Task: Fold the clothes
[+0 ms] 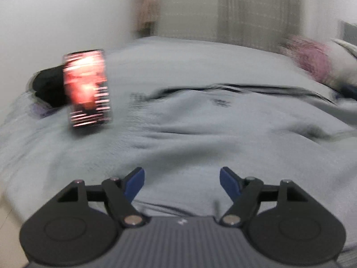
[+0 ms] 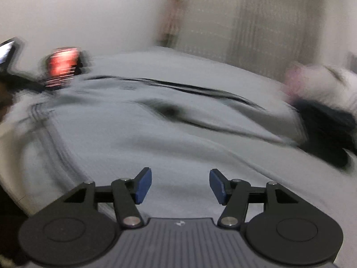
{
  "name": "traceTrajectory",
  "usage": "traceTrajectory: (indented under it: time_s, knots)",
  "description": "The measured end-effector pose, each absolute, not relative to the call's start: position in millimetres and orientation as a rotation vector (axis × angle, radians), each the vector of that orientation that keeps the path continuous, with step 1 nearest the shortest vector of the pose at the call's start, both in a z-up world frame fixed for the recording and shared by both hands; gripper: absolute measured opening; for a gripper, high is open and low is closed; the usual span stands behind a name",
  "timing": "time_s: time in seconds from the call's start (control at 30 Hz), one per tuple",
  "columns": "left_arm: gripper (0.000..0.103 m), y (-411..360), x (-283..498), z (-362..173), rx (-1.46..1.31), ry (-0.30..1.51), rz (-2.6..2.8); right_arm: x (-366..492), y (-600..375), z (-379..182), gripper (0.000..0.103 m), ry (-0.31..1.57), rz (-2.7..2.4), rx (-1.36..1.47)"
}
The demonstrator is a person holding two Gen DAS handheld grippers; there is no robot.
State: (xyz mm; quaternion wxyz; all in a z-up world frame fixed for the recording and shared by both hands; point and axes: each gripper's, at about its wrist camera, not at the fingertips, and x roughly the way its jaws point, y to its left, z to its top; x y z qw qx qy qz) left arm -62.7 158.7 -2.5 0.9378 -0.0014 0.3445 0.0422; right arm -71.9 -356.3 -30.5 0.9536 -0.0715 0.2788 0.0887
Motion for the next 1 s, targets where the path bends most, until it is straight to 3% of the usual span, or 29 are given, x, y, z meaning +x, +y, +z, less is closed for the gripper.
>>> traceTrajectory:
  time_s: [0.37,0.47,0.5,0.53,0.57,0.63,0.73,0.8,0.87,0.9,1.0]
  knots:
    - [0.071,111,-85,-16,0.075,0.779,-0.320,-95,-484,-53,0.058,0.838,-0.216,0.015]
    - [0.069,97,-80,-31,0.116,0.891,-0.378,-99,-495,-58,0.057,0.876,-0.186,0.059]
    - [0.068,89,-80,-37,0.149,0.932,-0.377,-100,-496,-59,0.053,0.877,-0.174,0.055]
    - [0.067,83,-82,-40,0.189,0.952,-0.375,-101,-495,-58,0.031,0.878,-0.154,0.054]
    - [0.064,80,-81,-39,0.212,0.970,-0.377,-102,-494,-57,0.018,0.879,-0.133,0.052]
    - [0.061,80,-79,-34,0.216,1.013,-0.390,-107,-495,-56,0.014,0.882,-0.137,0.040]
    - [0.061,82,-73,-26,0.206,1.036,-0.428,-105,-500,-52,0.016,0.900,-0.193,0.056]
    - [0.067,81,-63,-15,0.177,0.983,-0.431,-100,-503,-46,0.023,0.893,-0.219,0.085]
    - [0.077,77,-51,-5,0.167,0.923,-0.423,-90,-503,-38,0.047,0.852,-0.230,0.106]
    - [0.077,70,-44,-2,0.182,0.892,-0.415,-78,-503,-33,0.051,0.819,-0.227,0.132]
    - [0.078,48,-19,3,0.227,0.788,-0.405,-41,-503,-21,0.053,0.772,-0.173,0.248]
